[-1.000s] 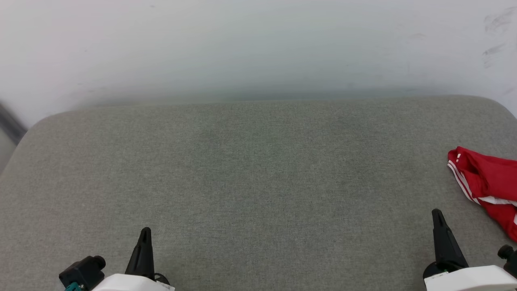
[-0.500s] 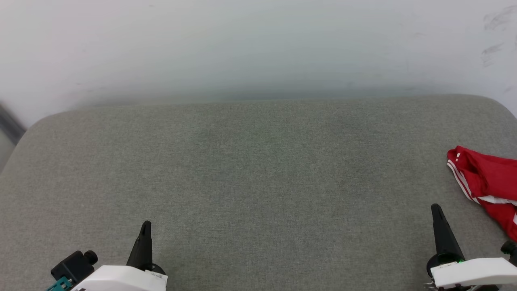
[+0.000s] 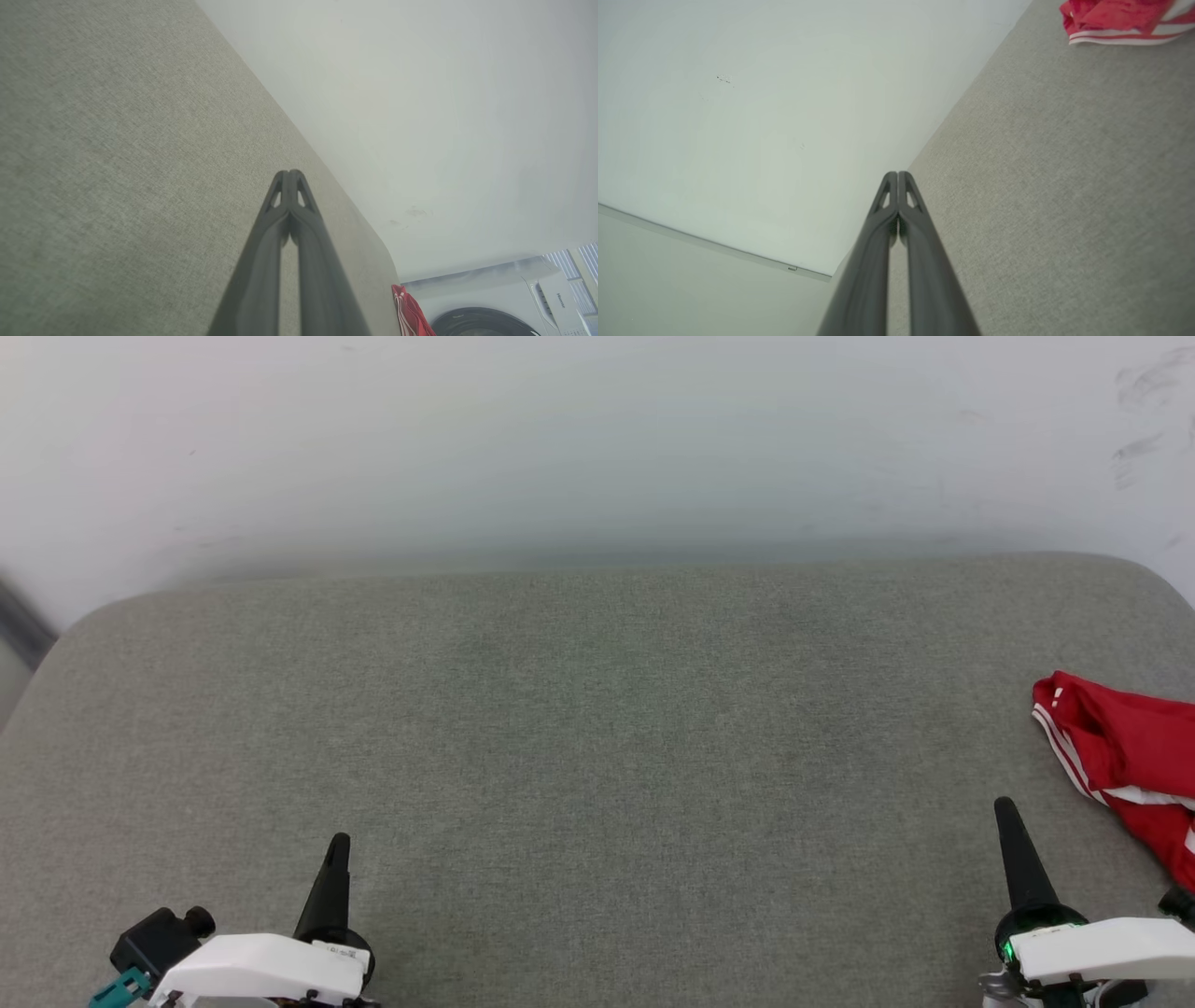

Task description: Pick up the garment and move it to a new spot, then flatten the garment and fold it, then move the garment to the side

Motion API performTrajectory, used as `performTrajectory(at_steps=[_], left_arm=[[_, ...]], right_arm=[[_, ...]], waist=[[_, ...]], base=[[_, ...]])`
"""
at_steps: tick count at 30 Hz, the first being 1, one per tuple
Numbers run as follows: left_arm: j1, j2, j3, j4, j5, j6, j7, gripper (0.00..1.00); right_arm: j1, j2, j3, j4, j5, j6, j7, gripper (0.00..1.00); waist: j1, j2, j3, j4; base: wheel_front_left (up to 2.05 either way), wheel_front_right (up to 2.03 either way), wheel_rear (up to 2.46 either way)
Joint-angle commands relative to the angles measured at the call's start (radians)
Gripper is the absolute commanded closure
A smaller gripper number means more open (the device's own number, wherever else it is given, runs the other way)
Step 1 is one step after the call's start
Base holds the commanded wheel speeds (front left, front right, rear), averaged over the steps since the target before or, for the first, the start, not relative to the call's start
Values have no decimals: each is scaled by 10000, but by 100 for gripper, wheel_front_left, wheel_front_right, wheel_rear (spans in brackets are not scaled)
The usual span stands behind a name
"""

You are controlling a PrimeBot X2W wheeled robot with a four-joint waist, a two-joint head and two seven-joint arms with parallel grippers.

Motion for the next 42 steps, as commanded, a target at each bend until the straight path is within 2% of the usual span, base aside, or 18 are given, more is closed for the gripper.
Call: performTrajectory(at_steps=[1, 42], left_arm=[[-231, 19, 74, -26, -277, -92, 52, 100], [-1010, -138, 639, 704, -4133, -775, 1043, 100]], right_arm=[[-274, -81, -23, -32, 291, 0, 70, 100], [-944, -25, -218, 552, 3890, -1, 1049, 100]], waist=[[0, 0, 1, -2], [0, 0, 47, -73]], base=[[0, 0, 0], [0, 0, 0]])
